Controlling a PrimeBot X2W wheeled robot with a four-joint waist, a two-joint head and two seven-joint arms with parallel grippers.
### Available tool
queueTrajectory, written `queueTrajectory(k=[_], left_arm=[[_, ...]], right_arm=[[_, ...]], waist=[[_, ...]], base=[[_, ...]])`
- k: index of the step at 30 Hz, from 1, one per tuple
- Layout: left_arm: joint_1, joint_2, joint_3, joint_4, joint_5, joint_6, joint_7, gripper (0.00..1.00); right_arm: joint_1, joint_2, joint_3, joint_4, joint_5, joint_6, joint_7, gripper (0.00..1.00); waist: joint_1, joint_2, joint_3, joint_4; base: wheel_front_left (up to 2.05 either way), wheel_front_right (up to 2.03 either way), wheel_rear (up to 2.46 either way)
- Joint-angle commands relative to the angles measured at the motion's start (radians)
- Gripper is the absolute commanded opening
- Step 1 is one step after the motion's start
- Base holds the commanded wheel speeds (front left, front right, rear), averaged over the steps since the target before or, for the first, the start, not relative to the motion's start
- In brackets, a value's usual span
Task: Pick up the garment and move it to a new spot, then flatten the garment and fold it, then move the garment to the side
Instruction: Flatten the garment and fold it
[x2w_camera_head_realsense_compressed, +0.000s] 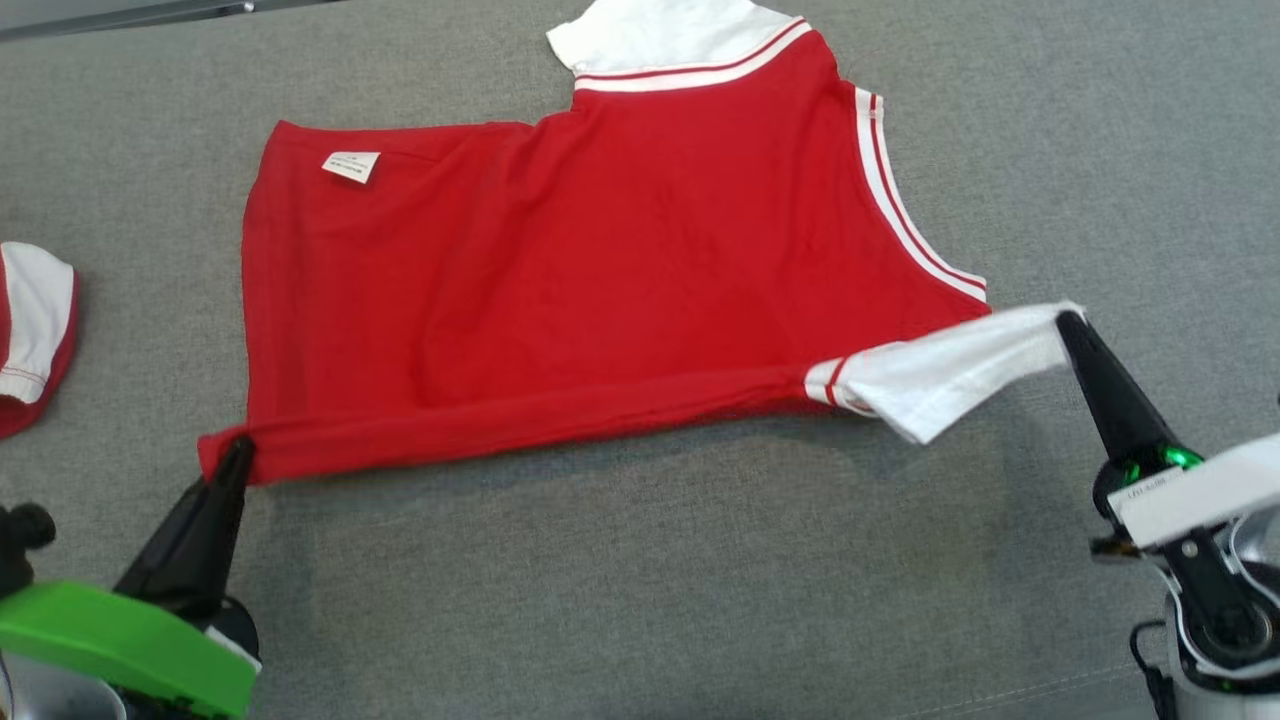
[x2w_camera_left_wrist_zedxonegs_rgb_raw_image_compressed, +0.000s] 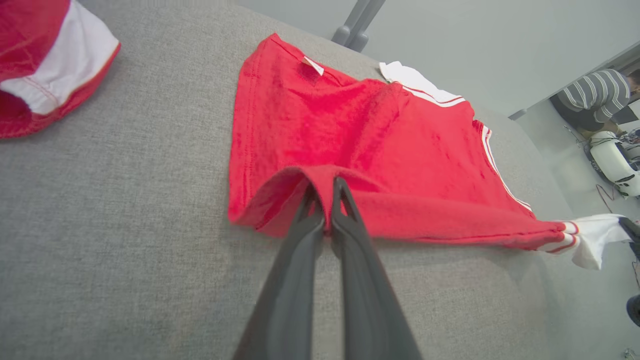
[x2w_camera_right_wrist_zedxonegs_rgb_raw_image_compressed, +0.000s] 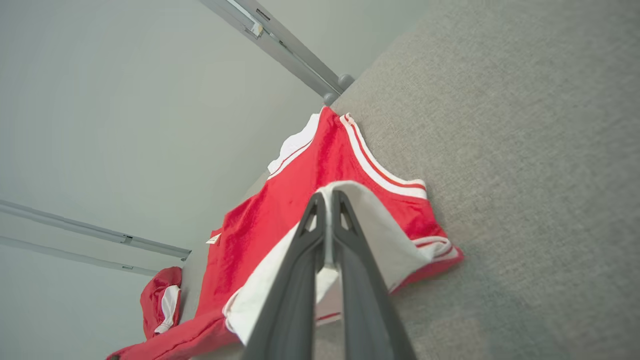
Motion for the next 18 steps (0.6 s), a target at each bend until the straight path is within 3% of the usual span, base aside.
queueTrajectory(k=[1, 6, 13, 14, 15, 16, 17, 18], left_arm=[[-0.051, 0.010, 0.010, -0.005, -0.020, 0.017, 0.033, 0.00], [-0.245, 0.005, -0.025, 0.076, -0.054, 0.038, 0.155, 0.00], [-0.495, -0.064, -0.158, 0.336, 0.026, 0.041, 0.249, 0.00], [-0.514, -0.087, -0.156, 0.373, 0.015, 0.050, 0.248, 0.03], [-0.527, -0.103, -0.154, 0.407, 0.008, 0.060, 0.247, 0.38], [-0.541, -0.112, -0.153, 0.426, 0.008, 0.054, 0.241, 0.93], [-0.548, -0.121, -0.147, 0.446, 0.003, 0.055, 0.231, 1.00], [-0.547, -0.128, -0.145, 0.458, 0.004, 0.051, 0.223, 1.00]], right_arm=[[-0.063, -0.001, 0.006, 0.017, -0.034, 0.000, 0.021, 0.00], [-0.234, 0.000, 0.033, 0.132, -0.102, 0.000, 0.066, 0.00], [-0.406, -0.001, 0.060, 0.296, -0.178, 0.000, 0.013, 0.00], [-0.423, -0.002, 0.057, 0.318, -0.189, 0.000, -0.002, 0.06], [-0.437, -0.002, 0.059, 0.336, -0.211, 0.000, -0.018, 0.48], [-0.449, -0.002, 0.063, 0.355, -0.227, 0.000, -0.029, 1.00], [-0.455, -0.001, 0.069, 0.365, -0.244, 0.000, -0.037, 1.00], [-0.460, -0.002, 0.072, 0.368, -0.258, 0.000, -0.048, 1.00]], waist=[[0.0001, 0.0029, 0.029, -0.013], [0.0001, 0.0029, 0.072, -0.010], [0.0001, 0.0029, 0.130, 0.001], [0.0001, 0.0029, 0.133, 0.001], [0.0001, 0.0029, 0.135, 0.001], [0.0001, 0.0029, 0.136, 0.000], [0.0001, 0.0029, 0.136, 0.000], [0.0001, 0.0029, 0.133, 0.000]], base=[[0.00, 0.00, 0.00], [0.00, 0.00, 0.00], [0.00, 0.00, 0.00], [0.00, 0.00, 0.00], [0.00, 0.00, 0.00], [0.00, 0.00, 0.00], [0.00, 0.00, 0.00], [0.00, 0.00, 0.00]])
